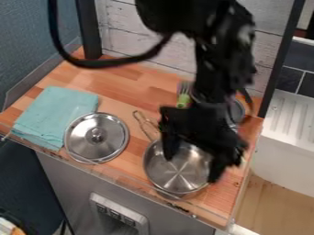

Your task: Move the silver pot to the top left side on the table

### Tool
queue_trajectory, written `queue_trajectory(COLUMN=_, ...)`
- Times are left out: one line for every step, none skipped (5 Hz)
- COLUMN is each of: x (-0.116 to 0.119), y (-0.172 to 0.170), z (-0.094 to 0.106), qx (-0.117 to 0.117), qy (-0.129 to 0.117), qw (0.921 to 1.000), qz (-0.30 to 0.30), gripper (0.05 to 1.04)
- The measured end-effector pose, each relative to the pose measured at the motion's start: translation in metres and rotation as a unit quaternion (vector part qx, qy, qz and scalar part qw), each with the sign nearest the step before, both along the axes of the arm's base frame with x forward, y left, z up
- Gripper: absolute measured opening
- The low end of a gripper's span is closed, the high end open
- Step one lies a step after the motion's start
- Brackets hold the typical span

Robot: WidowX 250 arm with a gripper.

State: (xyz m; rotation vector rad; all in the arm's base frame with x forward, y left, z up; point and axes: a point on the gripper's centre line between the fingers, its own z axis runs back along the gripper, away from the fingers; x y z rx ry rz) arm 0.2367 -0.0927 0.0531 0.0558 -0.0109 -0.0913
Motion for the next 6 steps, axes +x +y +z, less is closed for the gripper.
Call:
queue_trajectory(x=0.004, y=-0.003, z=-0.031, qx=0.022, qy=0.007, qw=0.9997, qz=0.009, gripper=1.0)
queue_trajectory(x=0.005, y=-0.002, z=-0.051, qx=0.033, qy=0.02, qw=0.9992, qz=0.009, gripper=0.967)
queue_trajectory(x=0.007, y=-0.004, z=-0.053, qx=0.029, qy=0.016, qw=0.9995, qz=0.006, gripper=0.69)
queue_trajectory(x=0.002, y=-0.006, z=-0.052, qx=0.036, qy=0.02, qw=0.9991, qz=-0.005, gripper=0.379)
queue_trajectory(x=0.002, y=-0.005, z=-0.037, qx=0.031, qy=-0.001, qw=0.9995, qz=-0.008, gripper=0.171)
queue_trajectory(x=0.003, y=0.004, z=-0.015, qx=0.03, qy=-0.016, qw=0.9991, qz=0.025, gripper=0.085)
